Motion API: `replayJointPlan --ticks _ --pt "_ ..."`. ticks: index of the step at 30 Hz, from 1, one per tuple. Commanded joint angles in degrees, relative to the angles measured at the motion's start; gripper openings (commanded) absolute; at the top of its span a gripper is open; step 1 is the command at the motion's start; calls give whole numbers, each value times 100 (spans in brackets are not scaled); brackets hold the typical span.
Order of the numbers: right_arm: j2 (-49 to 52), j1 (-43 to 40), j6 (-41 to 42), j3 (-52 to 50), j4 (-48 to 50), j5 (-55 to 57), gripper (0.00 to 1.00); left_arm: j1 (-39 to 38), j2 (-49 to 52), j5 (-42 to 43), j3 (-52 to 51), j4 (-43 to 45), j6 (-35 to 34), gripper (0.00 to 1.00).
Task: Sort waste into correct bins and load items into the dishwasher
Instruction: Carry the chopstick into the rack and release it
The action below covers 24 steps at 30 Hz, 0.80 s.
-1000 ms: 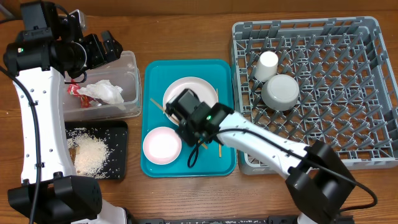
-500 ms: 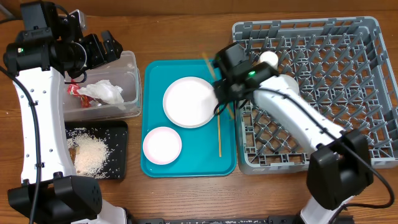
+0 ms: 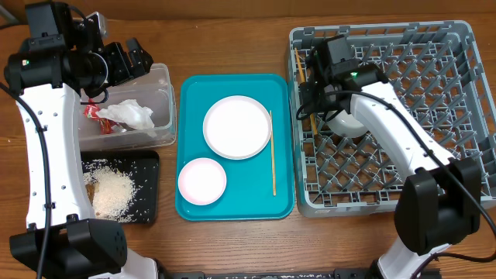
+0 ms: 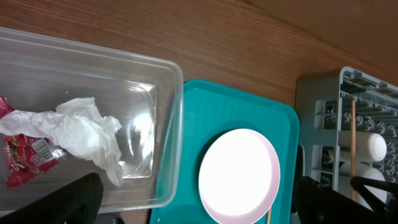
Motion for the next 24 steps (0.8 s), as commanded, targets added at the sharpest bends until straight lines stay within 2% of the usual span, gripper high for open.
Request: replayJointPlan --ticks 1,5,8,12,19,23,24 --pt "-208 -63 26 131 -57 -50 4 -2 13 -37 103 22 -116 100" --pt "-208 -63 26 24 -35 -50 5 -2 13 -37 101 22 -116 100" --pt "-208 -63 28 -44 -33 -50 14 -2 13 -37 103 22 -116 100" --pt "-208 -63 42 -44 -55 -52 15 -2 13 -37 103 22 -116 100" --pt "-208 -59 658 -44 -79 -127 19 -2 13 -37 103 22 -116 100" --pt "-208 -59 1373 -44 -52 -1038 31 -2 13 -35 101 22 -116 100" --pt "-208 -59 1582 -44 -50 -1320 47 -2 13 -37 101 22 -116 100"
